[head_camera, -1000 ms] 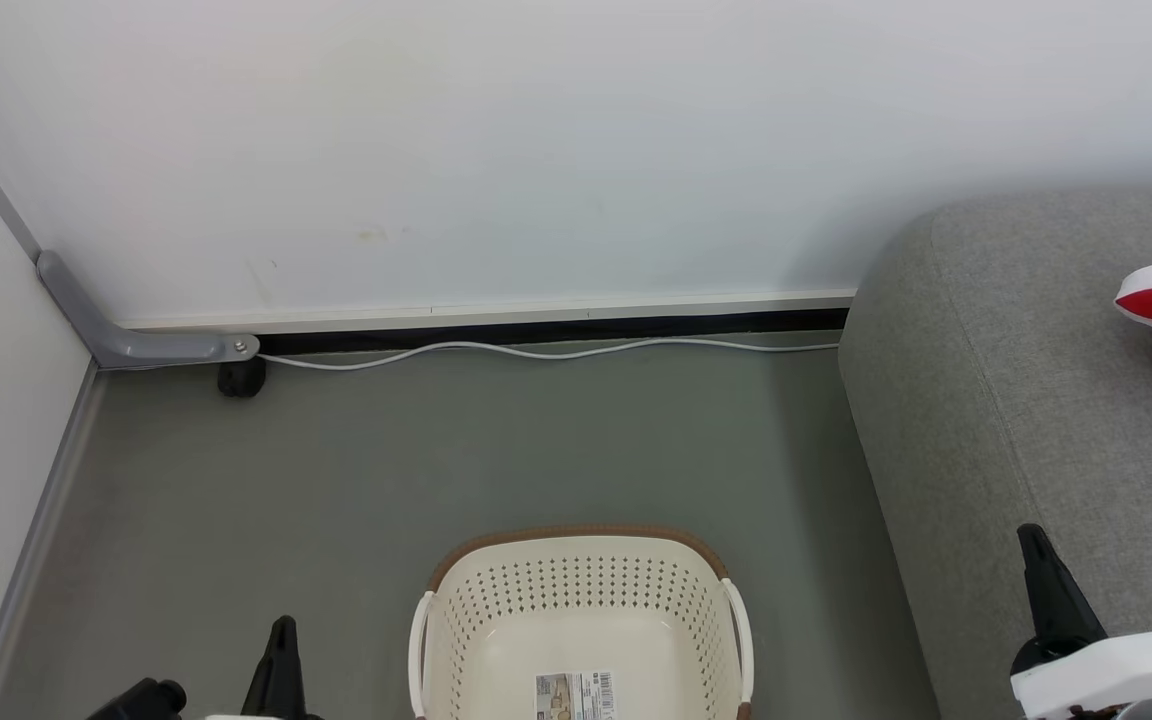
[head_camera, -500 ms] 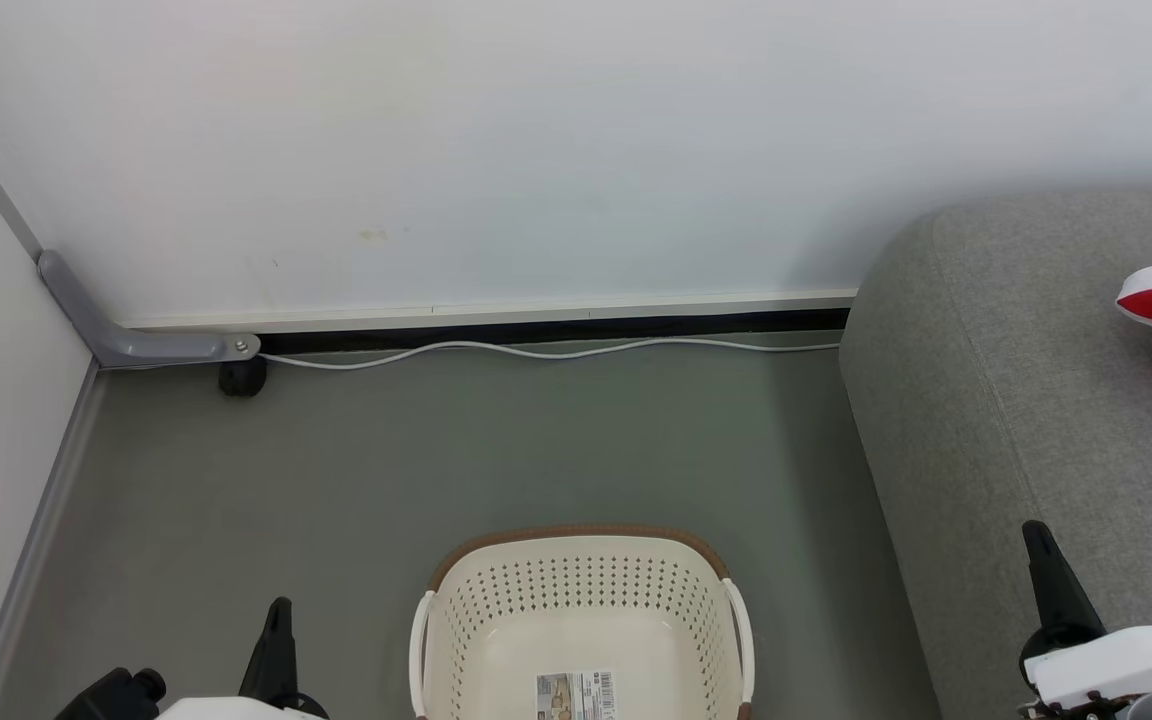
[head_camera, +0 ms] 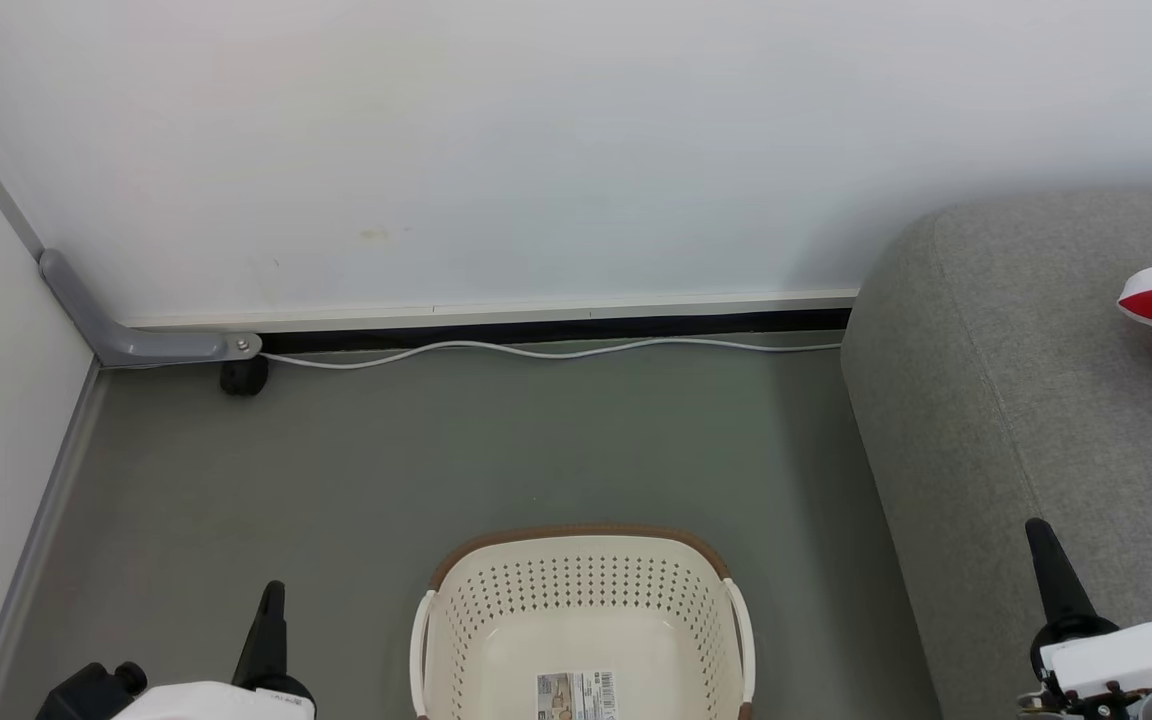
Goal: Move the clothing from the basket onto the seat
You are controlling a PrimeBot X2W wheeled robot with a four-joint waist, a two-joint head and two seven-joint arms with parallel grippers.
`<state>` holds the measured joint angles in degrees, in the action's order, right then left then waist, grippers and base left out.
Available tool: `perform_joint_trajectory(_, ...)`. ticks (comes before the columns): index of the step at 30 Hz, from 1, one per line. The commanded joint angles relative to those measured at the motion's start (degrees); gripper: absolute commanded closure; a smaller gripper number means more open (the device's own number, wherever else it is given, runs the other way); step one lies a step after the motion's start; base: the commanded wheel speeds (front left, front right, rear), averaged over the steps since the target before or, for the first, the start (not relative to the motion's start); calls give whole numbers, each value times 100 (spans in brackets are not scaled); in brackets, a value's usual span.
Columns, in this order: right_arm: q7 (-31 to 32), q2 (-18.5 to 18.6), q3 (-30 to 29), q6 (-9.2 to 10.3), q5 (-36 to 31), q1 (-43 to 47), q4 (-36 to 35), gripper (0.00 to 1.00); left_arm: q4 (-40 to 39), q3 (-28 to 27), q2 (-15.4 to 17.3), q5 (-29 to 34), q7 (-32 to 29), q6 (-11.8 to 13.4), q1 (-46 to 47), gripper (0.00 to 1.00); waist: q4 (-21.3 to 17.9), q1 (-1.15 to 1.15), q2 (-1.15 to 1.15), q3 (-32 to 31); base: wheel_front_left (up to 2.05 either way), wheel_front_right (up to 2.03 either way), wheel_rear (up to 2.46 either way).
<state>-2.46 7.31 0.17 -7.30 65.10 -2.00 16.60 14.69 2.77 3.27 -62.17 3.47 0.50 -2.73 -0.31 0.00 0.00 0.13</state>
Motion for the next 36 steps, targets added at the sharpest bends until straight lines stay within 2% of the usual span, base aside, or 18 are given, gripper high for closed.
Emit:
perform_joint_trajectory(1,64,44,-7,-13,182,-267,-190,100,-124,-167,85,-223,-45,-75,341,100,1,0,0,0,0,0,0)
perform_joint_trajectory(36,661,-298,-473,-17,2087,-377,-242,100,-86,-593,95,-2413,-640,-615,740,100,24,0,0,3,0,0,0)
